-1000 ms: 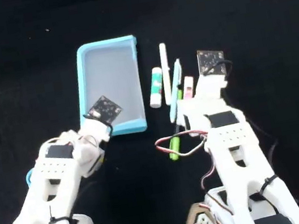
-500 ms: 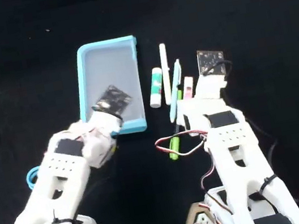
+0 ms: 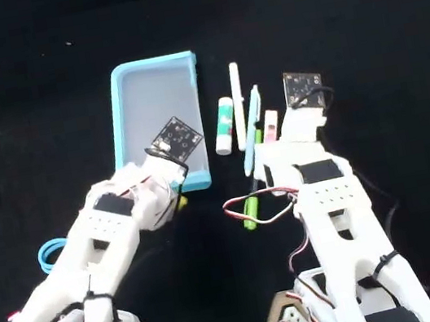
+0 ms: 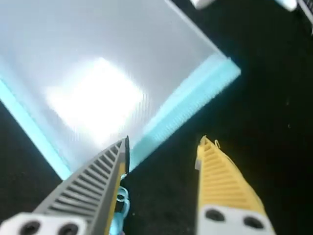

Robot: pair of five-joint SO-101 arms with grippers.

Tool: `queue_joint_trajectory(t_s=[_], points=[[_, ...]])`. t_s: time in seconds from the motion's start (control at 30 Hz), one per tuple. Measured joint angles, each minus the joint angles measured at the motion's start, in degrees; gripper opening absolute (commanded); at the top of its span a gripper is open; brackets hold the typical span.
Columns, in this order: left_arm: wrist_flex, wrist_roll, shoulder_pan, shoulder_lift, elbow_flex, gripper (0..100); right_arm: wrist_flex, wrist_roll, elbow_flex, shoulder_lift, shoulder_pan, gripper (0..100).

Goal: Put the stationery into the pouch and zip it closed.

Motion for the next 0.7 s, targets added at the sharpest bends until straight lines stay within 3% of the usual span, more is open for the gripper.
queue_joint_trajectory(t_s=[0.4, 0.7], points=[[-4.92, 0.0, -0.26, 16.09, -10.81, 21, 0.0, 0.0, 0.0, 0.0, 0.0, 25.8], [-4.92, 0.0, -7.21, 18.99, -16.09, 18, 0.0, 0.0, 0.0, 0.0, 0.0, 25.8]])
